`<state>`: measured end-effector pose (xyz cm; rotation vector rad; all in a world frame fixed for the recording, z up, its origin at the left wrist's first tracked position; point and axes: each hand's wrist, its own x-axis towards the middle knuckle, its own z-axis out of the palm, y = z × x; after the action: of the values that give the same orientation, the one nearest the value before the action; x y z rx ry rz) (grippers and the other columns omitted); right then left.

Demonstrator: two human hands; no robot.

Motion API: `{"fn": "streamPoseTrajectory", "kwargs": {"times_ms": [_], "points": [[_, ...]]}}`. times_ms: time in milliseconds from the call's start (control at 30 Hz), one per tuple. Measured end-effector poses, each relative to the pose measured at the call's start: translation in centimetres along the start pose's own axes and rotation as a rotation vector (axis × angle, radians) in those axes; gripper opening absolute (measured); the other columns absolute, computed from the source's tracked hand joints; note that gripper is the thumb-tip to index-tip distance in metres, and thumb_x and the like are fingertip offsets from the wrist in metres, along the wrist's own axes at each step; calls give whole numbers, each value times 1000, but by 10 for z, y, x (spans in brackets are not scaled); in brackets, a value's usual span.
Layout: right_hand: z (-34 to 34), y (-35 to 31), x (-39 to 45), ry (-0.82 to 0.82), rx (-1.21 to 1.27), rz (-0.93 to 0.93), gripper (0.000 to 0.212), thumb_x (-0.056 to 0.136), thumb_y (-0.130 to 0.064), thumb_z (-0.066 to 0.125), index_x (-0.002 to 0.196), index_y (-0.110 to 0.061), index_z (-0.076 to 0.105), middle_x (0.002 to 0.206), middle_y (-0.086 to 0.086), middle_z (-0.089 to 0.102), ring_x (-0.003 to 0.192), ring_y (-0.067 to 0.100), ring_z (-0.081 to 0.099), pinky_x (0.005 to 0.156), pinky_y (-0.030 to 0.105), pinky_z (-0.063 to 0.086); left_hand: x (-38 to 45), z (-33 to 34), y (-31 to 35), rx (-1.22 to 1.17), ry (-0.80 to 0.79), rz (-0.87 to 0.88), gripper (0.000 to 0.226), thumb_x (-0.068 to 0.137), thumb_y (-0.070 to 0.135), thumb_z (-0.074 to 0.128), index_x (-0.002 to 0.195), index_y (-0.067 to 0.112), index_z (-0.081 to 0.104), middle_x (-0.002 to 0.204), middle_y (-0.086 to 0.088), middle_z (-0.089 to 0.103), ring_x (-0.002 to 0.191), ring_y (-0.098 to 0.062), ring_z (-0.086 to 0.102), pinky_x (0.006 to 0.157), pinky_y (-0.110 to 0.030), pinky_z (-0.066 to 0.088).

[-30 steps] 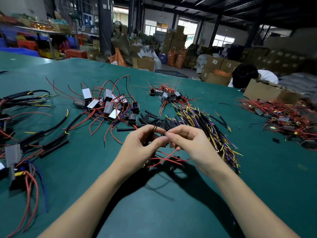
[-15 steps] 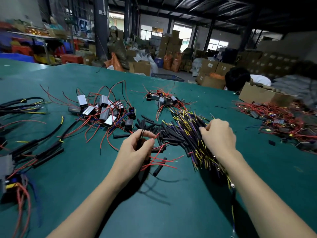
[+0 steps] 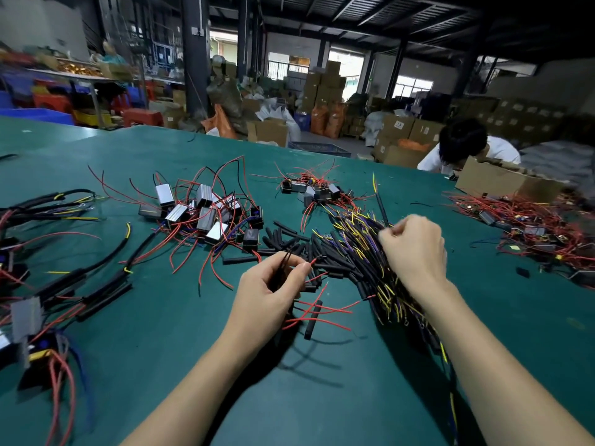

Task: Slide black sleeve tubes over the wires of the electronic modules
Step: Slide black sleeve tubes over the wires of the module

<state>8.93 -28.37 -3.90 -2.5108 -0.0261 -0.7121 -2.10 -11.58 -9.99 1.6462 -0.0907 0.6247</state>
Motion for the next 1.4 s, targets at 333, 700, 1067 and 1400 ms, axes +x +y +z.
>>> {"fn": "streamPoseTrajectory", "kwargs": {"times_ms": [333, 700, 1067, 1400], "points": [[-8, -28, -50, -703, 1449, 387, 19, 94, -5, 41, 78, -7, 51, 61, 8, 61, 43, 9, 47, 37, 15, 34, 2, -6, 2, -27, 127, -14, 17, 93, 17, 56, 78, 11, 61, 56, 12, 43, 52, -4, 36, 49, -15, 32], [7, -19, -55, -729, 1363, 197, 19, 94, -4, 37, 85, -12, 52, 59, 6, 56, 49, 15, 47, 42, 20, 35, 2, -5, 5, -74, 64, -15, 22, 91, 15, 58, 79, -3, 63, 49, 17, 50, 47, 6, 44, 51, -7, 35], [-11, -2, -53, -912, 640, -308, 30, 100, -20, 43, 90, -7, 68, 47, -7, 41, 43, 7, 33, 45, 15, 29, 3, -8, 8, -291, 100, -304, 18, 84, 28, 67, 86, 10, 69, 47, 16, 48, 40, -2, 51, 53, -29, 50], [-15, 1, -51, -992, 610, -277, 34, 102, -21, 39, 97, -9, 70, 54, -2, 50, 45, 11, 43, 46, 21, 34, 4, -10, 8, -320, 118, -315, 10, 84, 24, 67, 81, 16, 72, 47, 14, 53, 40, -3, 52, 43, -23, 50]]}}
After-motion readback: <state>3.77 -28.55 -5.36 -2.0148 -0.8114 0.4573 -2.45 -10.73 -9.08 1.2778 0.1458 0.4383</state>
